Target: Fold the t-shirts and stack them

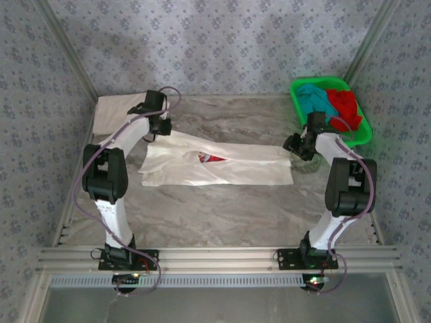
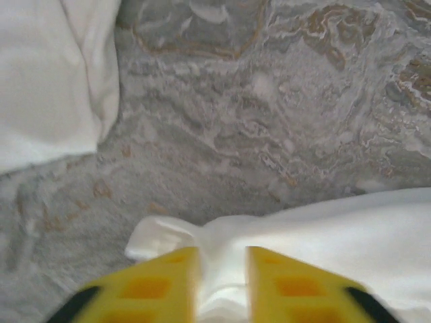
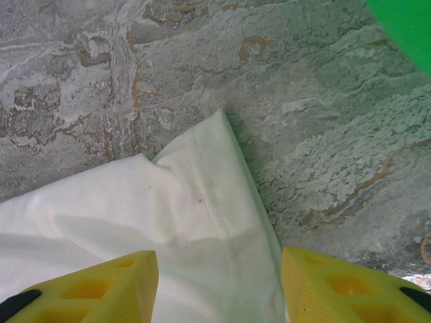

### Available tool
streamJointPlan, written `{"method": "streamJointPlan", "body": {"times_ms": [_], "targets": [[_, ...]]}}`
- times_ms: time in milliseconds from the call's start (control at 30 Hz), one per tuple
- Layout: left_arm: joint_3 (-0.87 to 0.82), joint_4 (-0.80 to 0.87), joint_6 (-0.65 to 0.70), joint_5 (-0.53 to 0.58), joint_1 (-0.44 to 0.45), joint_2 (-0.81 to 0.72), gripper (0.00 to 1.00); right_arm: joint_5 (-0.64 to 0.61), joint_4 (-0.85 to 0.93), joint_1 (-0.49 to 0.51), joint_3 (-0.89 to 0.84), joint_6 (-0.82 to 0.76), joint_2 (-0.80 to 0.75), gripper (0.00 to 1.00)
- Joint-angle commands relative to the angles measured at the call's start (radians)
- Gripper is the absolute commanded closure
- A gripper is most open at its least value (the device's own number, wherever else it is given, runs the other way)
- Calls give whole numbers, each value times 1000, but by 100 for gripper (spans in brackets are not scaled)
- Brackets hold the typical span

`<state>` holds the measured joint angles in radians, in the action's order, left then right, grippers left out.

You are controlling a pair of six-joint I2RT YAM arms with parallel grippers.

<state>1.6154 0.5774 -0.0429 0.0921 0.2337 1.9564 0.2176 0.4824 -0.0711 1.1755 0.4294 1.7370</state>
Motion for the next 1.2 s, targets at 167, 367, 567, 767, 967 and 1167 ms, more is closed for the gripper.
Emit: {"method": "streamJointPlan", "body": {"times_ms": [167,367,567,767,967,1167], "targets": [[-51,23,-49,78,-12,-75,17,34,5,15,32,0,14,46],[-167,16,-100,-38,-68,-73,22,46,-3,20,42,1,32,46],[-135,22,-135,-40,-89,-10,26,48,3,28,49,5,45,46],[-230,27,-165,-22,1,-71,28,37,20,27,41,-3,23,46],[-362,7,-198,-16,7,-122,33,47,10,24,42,-2,31,46],[-440,-18,-238,-58,42,-131,36,44,14,27,49,2,23,46]]}}
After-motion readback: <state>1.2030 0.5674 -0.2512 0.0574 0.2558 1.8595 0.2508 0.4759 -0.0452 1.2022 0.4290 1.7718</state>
